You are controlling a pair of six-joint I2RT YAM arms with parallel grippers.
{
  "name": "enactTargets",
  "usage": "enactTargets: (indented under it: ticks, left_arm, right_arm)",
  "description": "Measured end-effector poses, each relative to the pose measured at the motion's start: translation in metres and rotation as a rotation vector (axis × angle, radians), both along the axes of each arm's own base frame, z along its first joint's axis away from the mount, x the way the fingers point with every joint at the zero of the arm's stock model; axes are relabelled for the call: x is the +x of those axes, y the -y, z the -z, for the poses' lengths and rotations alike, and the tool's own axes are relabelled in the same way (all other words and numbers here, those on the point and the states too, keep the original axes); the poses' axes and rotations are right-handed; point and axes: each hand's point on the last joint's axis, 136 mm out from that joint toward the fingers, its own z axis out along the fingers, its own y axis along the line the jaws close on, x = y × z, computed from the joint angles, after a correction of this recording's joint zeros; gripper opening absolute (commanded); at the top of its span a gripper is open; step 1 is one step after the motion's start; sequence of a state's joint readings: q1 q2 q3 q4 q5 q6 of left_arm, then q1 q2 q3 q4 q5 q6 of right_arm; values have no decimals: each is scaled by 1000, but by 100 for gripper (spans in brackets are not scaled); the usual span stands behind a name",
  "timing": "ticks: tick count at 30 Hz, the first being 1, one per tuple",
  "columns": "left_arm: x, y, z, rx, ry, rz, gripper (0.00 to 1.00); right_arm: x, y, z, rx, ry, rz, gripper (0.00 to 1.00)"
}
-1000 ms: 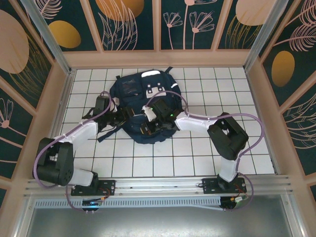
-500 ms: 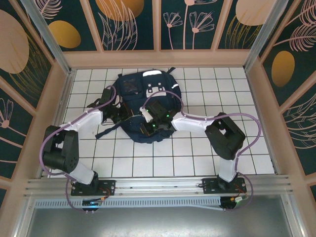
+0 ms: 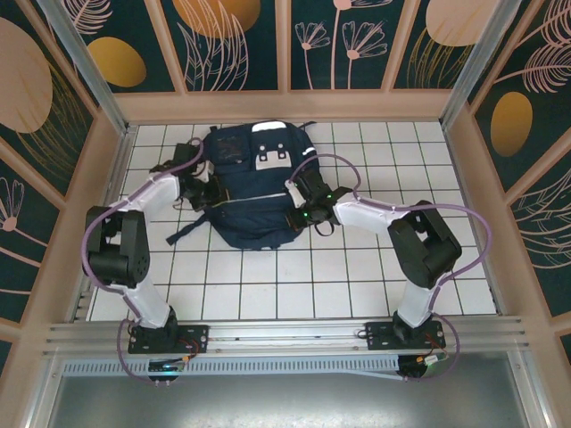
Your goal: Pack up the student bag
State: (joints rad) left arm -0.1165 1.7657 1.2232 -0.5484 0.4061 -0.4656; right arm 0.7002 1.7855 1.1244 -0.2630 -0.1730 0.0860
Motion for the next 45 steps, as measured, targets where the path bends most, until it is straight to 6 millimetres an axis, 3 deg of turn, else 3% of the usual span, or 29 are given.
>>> enactTargets:
  ticks: [3,6,8,10,12,18,22,29,31,36,41,45]
  left_arm:
    - [21,-15,-3,-2,-29,-6,24]
    - [57,-34,-11,28,34,-46,38]
    - [69,-48,-20,46,73,-87,41]
    - [67,-60,-28,76,92,-128,44]
    - [48,-63,-31,82,91,-154,46]
    - [-44,-53,-17,57,-19,-214,52]
    - [-64,-40,-15,8,-38,-270,53]
    - [-53,-13,-16,-98,-4,-345,51]
    - [-51,-9,-15,-118,3,-361,46]
    - [-49,-12,0,-100,-26,-399,1]
    - [-47,-14,10,-21,-42,-342,0]
    - [-47,-17,9,35,-22,-268,0]
  right_arm:
    - [-12,-22,-7,43,9,-75,0]
    - [-31,-44,-15,65,-11,-140,0]
    - [-40,-56,-18,80,-31,-171,0]
    - [-45,-71,-19,96,-51,-200,0]
    - [-48,-83,-21,109,-60,-223,0]
    - [-55,-98,-23,133,-75,-261,0]
    - [-59,-101,-21,131,-79,-273,0]
    - [-73,-117,-27,157,-80,-309,0]
    - [-77,-121,-28,166,-83,-315,0]
    - [-78,-124,-27,159,-73,-307,0]
    - [-70,-113,-14,85,-31,-284,0]
    - [-59,-85,1,23,-12,-250,0]
